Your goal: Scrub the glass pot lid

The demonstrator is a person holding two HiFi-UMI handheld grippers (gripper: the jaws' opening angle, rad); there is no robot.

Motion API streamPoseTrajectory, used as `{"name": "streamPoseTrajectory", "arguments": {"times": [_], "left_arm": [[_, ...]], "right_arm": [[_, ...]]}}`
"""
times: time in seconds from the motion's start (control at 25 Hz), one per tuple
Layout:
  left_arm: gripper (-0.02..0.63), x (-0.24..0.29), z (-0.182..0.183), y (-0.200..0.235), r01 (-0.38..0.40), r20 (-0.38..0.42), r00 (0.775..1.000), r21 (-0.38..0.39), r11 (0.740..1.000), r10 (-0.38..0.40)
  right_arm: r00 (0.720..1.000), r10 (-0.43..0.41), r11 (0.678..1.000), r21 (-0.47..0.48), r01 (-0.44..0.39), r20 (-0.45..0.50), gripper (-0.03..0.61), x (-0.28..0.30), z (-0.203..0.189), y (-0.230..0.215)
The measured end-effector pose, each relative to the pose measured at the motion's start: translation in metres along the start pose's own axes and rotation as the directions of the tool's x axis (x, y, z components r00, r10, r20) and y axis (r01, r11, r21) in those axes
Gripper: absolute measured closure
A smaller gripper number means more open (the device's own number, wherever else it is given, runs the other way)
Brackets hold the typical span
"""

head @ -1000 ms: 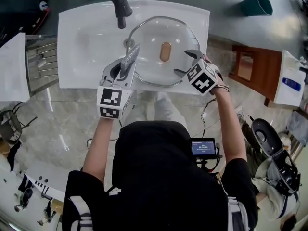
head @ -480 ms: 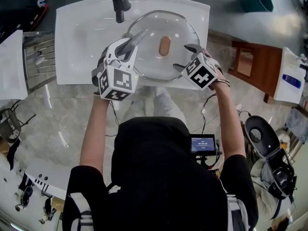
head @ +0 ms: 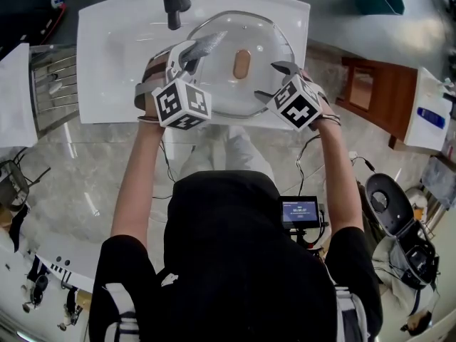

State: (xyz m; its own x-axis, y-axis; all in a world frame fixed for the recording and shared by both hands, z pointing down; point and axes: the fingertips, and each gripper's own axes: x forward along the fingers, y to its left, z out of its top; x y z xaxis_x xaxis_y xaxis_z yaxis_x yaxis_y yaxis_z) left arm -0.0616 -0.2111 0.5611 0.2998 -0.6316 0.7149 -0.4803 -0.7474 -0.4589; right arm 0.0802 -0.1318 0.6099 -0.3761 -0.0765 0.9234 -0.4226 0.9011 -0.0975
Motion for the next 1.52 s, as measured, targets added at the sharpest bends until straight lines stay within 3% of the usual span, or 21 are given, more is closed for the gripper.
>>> {"name": "streamPoseTrajectory", "arguments": {"times": [0.36, 0.72, 1.52], "left_arm": [[0.537, 0.013, 0.010, -0.003, -0.030, -0.026, 0.999, 0.199, 0.980, 0.036], [0.537, 0.021, 0.001, -0.020, 0.000, -0.069, 0.997, 0.378, 0.926, 0.028], [0.537, 0.008, -0.010, -0.040, 0.060, -0.090, 0.996, 0.397, 0.916, -0.026]], "right_arm": [[1.000, -0.001, 1.000, -0.001, 0.001, 0.025, 0.242, -0.002, 0.000, 0.000], [1.000, -0.001, 1.000, -0.001, 0.001, 0.020, 0.242, -0.001, 0.000, 0.000], [1.000, -0.002, 1.000, 0.001, 0.002, 0.023, 0.242, 0.000, 0.000, -0.001]]}}
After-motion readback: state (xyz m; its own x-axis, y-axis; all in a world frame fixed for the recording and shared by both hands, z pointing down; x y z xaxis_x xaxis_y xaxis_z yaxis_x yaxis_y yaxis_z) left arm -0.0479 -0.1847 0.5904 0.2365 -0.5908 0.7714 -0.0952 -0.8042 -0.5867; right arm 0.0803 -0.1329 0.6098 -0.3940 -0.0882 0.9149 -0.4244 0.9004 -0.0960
